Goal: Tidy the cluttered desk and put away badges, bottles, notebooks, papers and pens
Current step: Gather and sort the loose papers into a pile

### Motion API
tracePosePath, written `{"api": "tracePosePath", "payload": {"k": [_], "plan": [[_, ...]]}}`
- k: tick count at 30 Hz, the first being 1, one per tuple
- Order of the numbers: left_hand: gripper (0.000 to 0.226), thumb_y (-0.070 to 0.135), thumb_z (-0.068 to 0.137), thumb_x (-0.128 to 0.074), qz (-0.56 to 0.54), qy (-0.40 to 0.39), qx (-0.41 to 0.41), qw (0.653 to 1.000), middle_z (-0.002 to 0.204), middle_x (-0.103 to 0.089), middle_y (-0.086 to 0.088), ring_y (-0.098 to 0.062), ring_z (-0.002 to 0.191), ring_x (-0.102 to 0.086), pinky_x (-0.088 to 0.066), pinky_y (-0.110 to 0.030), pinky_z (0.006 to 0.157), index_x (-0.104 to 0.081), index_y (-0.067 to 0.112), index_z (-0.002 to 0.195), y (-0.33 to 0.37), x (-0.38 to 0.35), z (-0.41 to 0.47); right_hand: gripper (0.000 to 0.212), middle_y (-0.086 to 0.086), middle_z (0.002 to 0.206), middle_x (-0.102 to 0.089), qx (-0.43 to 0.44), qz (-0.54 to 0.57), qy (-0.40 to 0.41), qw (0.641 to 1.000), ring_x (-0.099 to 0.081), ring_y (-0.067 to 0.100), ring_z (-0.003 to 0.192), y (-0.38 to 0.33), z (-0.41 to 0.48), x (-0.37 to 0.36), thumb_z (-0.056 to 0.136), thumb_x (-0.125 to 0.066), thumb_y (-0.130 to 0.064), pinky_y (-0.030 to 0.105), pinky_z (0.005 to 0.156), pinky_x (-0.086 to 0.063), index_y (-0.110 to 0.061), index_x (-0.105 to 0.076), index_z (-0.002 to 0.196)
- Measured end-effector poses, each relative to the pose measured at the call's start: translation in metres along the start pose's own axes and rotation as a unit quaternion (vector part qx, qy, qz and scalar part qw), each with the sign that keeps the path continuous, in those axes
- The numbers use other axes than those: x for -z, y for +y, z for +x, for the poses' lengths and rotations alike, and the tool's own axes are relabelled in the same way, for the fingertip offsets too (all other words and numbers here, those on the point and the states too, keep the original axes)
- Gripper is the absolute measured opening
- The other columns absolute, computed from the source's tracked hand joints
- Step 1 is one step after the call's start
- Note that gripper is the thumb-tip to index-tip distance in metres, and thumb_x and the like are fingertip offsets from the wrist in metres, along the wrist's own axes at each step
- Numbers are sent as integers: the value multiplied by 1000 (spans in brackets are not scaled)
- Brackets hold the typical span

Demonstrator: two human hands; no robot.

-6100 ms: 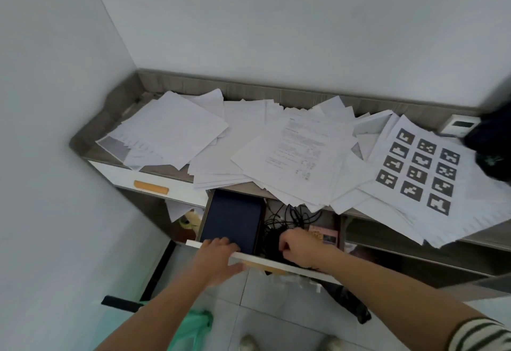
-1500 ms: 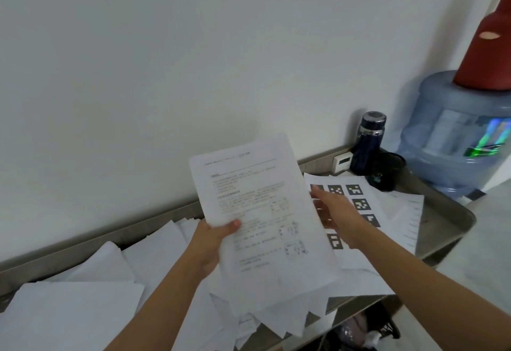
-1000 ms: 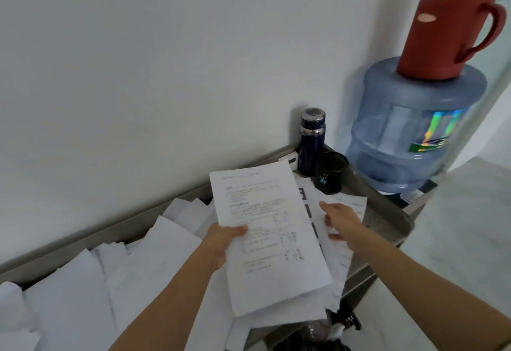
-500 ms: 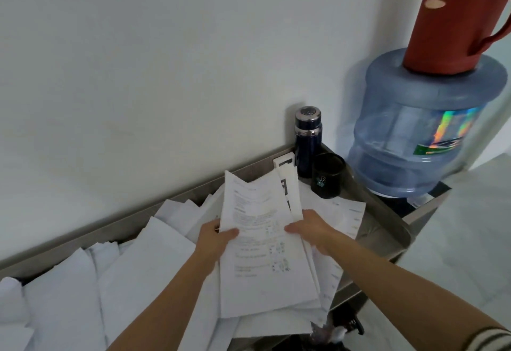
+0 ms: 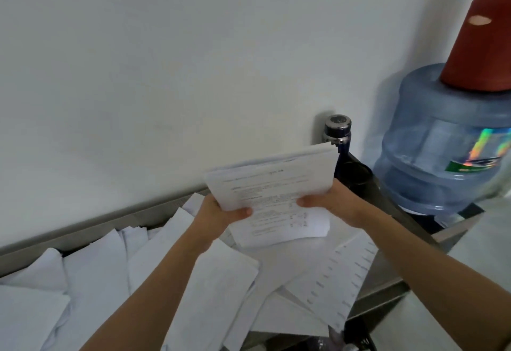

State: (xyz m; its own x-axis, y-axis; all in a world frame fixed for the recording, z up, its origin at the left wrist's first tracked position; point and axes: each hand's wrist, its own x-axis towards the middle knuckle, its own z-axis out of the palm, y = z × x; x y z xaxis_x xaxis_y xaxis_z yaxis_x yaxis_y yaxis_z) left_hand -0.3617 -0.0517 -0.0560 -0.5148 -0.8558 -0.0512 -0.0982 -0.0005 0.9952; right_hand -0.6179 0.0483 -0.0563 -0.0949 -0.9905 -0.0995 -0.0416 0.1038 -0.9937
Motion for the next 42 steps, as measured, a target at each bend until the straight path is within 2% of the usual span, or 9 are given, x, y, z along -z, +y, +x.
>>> {"api": "tracePosePath", "payload": {"k": [7,13,18,22,27,32,36,39,42], "plan": [[35,-2,79,-73,-63,46,-22,997,112,-72,-4,-23,104,-68,-55,-41,86,-68,14,110,5,-15,-13,37,-1,115,-72,52,44,41,997,-67,19,109,1,-13,-7,84,-71,-2,38,91,-55,-23,-66,115],[50,3,72,-78,-119,-18,72,990,120,-68,-9,-28,115,-63,-50,-45,97,-65,11,119,-27,-23,-30,37,-1,115,-72,-25,27,38,999,-67,19,108,36,-21,-17,83,-75,-12,50,100,-50,-22,-66,118],[25,1,86,-64,-114,34,46,992,108,-73,-6,-25,101,-69,-58,-35,82,-68,10,109,-5,-16,-24,30,4,111,-73,-35,76,45,995,-70,23,104,15,-22,-18,89,-67,-24,43,93,-54,-13,-67,117],[34,-1,87,-63,-125,91,95,983,115,-70,-12,-30,104,-67,-53,-45,91,-63,4,120,-16,20,-18,33,3,104,-73,-100,109,226,963,-68,22,100,21,-13,4,93,-62,-40,39,91,-53,-14,-67,112],[33,-2,84,-68,-15,161,248,955,116,-65,-22,-40,101,-63,-47,-52,96,-61,-8,117,-86,56,-41,44,12,119,-57,-203,109,443,866,-53,24,96,76,-51,38,95,-62,-22,36,79,-42,-6,-51,135],[40,0,82,-72,2,170,295,940,117,-64,-23,-42,105,-60,-46,-54,98,-60,-9,119,-126,69,-50,49,14,113,-65,-242,223,456,827,-66,29,89,98,-62,28,86,-72,-18,33,62,-52,-6,-50,128],[36,2,81,-72,-24,146,296,944,114,-66,-20,-39,102,-62,-47,-51,96,-63,-3,116,-129,74,-54,46,16,108,-67,-255,298,421,818,-68,37,93,97,-48,4,80,-80,-18,50,79,-58,-2,-57,117],[27,5,82,-72,-40,125,285,950,110,-69,-16,-37,99,-65,-50,-50,93,-66,4,109,-131,79,-60,52,16,115,-65,-252,232,419,841,-64,34,98,93,-35,-17,81,-79,-17,44,83,-56,1,-56,123],[30,5,82,-72,-52,113,277,953,109,-71,-15,-36,100,-66,-50,-51,94,-67,3,111,-131,81,-63,27,12,89,-66,-243,148,433,855,-61,26,78,88,-23,-31,83,-75,-13,40,77,-56,4,-64,101]]}}
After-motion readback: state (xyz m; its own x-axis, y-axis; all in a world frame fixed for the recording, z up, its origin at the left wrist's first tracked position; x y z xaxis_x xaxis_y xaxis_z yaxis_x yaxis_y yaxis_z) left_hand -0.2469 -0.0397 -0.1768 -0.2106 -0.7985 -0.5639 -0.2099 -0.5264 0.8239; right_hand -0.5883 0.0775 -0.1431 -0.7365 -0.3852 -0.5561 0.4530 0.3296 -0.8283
